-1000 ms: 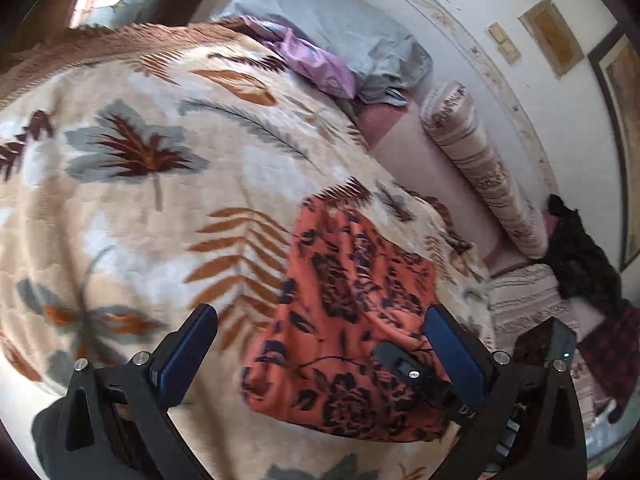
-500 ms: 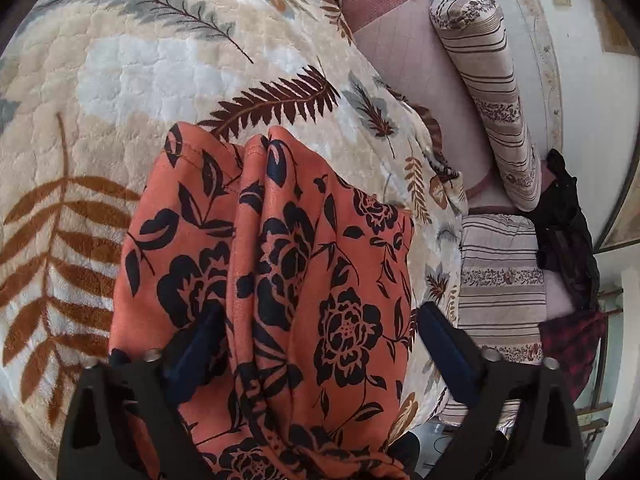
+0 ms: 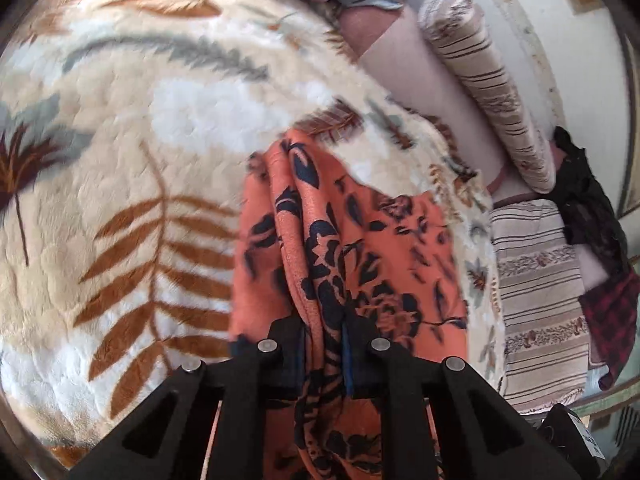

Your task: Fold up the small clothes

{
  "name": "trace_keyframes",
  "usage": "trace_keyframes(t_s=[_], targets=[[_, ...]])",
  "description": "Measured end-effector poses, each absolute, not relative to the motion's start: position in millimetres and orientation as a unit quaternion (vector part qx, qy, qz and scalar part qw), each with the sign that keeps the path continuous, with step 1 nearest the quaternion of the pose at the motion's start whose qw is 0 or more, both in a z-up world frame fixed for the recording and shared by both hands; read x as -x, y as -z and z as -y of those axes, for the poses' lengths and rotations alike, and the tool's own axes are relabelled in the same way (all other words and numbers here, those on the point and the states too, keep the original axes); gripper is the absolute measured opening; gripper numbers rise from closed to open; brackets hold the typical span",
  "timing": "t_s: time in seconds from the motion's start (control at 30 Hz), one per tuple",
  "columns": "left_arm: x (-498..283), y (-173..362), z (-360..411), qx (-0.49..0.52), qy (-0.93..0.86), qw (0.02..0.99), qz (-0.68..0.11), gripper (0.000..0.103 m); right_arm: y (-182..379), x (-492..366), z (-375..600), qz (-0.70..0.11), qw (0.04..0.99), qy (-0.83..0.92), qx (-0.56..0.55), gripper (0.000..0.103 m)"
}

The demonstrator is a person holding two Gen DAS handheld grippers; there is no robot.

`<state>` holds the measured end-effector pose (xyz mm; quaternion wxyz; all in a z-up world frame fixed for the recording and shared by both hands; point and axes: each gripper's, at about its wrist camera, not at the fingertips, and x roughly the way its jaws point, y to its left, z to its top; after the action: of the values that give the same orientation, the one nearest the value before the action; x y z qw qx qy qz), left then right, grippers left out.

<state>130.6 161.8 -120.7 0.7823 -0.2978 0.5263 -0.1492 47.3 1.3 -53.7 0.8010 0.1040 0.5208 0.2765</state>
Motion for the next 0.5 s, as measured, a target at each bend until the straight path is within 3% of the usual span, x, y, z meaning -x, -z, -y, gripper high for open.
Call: trace_keyframes(t_s=[0.1,0.33,0.37,0.4,0.43,0.47,0.5], targets=[[-124,126,-172,0.331,0.167,0.777,-0.509,0.016,63,-43,6,-0.520,0.798,-0.278,-0.127,0.021],[-131,114,-165,0.297,0.170,0.787,-0.514,0.017,56,-44,12,-0.518,0.797,-0.277,-0.142,0.026],[-132,120,-167,0.300,0.167,0.782,-0.520,0.019,56,-38,11,-0.518,0.794,-0.283,-0.147,0.035],[-133,126,-170,0.306,0.166,0.778,-0.523,0.021,56,-35,9,-0.517,0.789,-0.294,-0.153,0.055],[-133,130,-174,0.317,0.173,0.773,-0.522,0.021,56,-31,6,-0.512,0.786,-0.311,-0.157,0.067],[-132,131,-179,0.325,0.178,0.770,-0.520,0.021,53,-25,2,-0.504,0.792,-0.310,-0.147,0.075],[-132,130,-182,0.325,0.171,0.773,-0.518,0.023,52,-20,-1,-0.498,0.797,-0.314,-0.135,0.076]])
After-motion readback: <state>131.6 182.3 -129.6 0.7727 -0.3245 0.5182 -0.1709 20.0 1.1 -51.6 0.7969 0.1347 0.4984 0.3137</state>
